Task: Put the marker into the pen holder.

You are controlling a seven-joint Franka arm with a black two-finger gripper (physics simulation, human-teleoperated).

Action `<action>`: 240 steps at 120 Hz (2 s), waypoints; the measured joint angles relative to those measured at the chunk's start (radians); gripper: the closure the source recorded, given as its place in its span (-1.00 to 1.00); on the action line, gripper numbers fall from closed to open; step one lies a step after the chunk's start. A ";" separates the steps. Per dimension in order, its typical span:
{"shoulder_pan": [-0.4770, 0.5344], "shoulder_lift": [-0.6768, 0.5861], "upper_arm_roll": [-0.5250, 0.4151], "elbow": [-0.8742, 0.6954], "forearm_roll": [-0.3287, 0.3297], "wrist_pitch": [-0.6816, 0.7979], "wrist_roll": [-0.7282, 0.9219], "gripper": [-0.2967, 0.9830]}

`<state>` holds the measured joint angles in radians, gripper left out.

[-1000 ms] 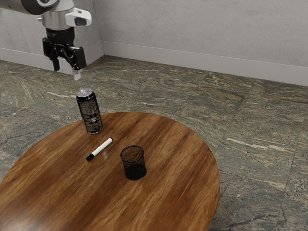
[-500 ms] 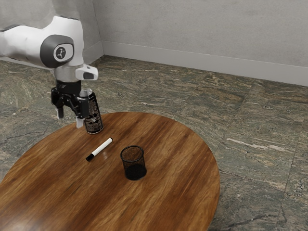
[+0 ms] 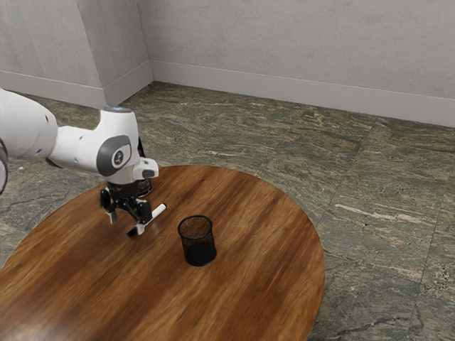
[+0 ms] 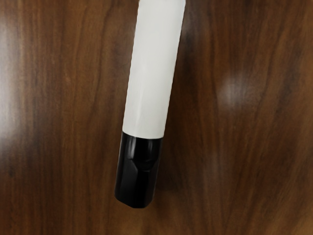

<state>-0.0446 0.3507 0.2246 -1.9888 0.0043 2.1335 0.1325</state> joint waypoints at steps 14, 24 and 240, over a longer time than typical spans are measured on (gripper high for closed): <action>-0.005 0.031 -0.001 0.013 -0.010 0.049 0.033 -0.53; -0.006 0.037 -0.002 0.017 -0.009 0.070 0.062 -0.51; -0.194 -0.054 -0.042 0.325 0.168 -0.497 0.217 0.69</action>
<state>-0.2388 0.2966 0.1824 -1.6640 0.1722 1.6368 0.3492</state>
